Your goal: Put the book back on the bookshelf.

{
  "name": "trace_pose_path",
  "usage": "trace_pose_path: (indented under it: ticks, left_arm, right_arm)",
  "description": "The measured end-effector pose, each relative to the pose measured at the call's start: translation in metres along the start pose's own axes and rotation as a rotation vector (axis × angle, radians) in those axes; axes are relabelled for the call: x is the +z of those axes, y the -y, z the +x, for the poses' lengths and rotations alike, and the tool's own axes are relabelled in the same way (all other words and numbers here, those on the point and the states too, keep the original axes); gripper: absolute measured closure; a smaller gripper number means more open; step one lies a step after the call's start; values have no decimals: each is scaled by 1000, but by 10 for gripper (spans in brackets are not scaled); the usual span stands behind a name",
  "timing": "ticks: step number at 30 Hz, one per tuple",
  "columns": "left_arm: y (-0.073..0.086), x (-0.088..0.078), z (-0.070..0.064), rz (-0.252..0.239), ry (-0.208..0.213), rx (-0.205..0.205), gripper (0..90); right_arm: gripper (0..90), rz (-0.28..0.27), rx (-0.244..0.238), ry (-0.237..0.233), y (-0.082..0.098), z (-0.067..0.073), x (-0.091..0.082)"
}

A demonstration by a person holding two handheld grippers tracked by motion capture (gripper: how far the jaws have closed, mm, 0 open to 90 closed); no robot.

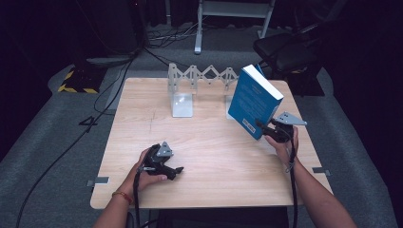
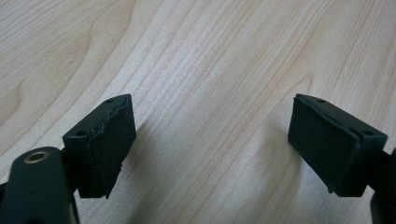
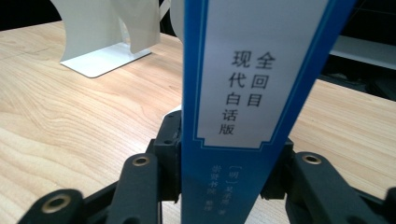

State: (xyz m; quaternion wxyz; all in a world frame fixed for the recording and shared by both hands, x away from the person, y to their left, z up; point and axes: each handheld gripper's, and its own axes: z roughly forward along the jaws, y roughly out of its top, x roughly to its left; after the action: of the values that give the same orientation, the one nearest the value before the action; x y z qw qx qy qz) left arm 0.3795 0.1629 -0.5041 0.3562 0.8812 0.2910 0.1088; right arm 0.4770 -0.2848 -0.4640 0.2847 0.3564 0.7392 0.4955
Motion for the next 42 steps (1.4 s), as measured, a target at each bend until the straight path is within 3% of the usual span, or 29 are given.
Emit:
trace_pose_path:
  ticks: [4,13,17,32,36,42]
  left_arm:
    - [0,0,0,1,0,0,155]
    - [0,0,0,1,1,1,155]
    - [0,0,0,1,1,0,155]
    - [0,0,0,2,1,3,155]
    - [0,0,0,1,1,1,155]
    - [0,0,0,2,0,1,155]
  right_arm:
    - [614,-3,14,25,-2,3,5]
    - [615,-3,83,111,-15,13,34]
    - [615,-1,78,124,-18,16,41]
    - [600,32,92,126,-29,16,60]
    - [534,48,92,105,-26,13,57]
    - [530,80,8,74,-15,14,43]
